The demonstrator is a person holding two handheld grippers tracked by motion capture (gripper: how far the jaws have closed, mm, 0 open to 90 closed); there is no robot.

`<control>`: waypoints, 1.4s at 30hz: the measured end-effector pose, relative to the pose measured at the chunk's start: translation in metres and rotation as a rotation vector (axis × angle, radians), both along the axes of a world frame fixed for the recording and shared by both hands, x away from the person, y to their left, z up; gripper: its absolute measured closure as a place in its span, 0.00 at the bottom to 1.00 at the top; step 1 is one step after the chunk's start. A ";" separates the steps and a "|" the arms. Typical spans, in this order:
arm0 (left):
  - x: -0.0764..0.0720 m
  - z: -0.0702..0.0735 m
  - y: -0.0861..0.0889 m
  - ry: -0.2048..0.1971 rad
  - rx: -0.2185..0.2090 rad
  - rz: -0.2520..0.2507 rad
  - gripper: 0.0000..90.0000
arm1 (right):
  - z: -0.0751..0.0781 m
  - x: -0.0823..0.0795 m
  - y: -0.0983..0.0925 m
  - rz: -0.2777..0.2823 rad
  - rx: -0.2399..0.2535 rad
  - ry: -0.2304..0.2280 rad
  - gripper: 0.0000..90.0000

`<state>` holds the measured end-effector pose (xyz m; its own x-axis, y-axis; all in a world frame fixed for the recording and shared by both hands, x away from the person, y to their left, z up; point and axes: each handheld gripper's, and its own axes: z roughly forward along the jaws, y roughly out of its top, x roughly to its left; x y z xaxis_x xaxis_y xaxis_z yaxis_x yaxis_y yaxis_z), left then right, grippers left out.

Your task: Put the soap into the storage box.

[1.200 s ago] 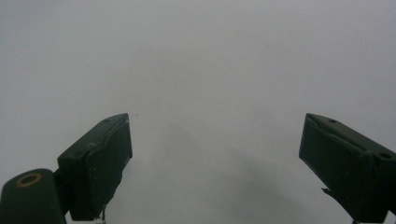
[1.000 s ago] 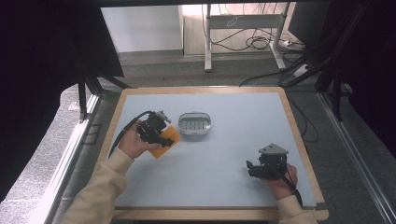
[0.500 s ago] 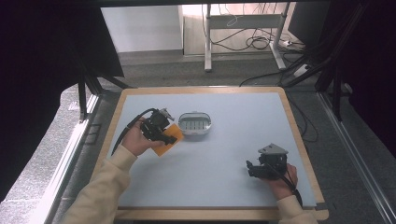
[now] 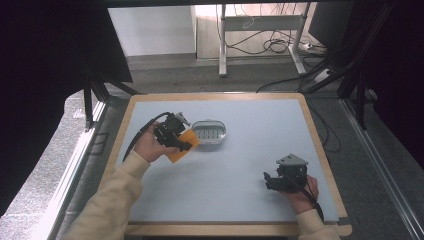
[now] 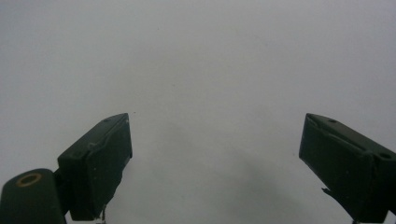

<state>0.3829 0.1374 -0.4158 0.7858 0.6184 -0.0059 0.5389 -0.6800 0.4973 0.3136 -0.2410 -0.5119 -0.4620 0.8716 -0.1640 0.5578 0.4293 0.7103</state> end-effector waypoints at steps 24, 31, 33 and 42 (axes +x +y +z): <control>0.022 0.002 -0.017 -0.012 0.043 -0.058 0.69 | 0.000 0.000 0.000 -0.002 0.000 -0.001 0.11; 0.028 0.003 -0.024 -0.016 0.058 -0.072 0.69 | 0.000 0.000 0.000 0.000 -0.001 -0.001 0.11; 0.031 0.003 -0.026 -0.015 0.062 -0.077 0.69 | 0.000 0.000 0.000 -0.001 -0.001 -0.001 0.11; 0.041 0.002 -0.035 -0.018 0.068 -0.115 0.69 | 0.000 0.000 0.000 -0.002 0.001 0.000 0.11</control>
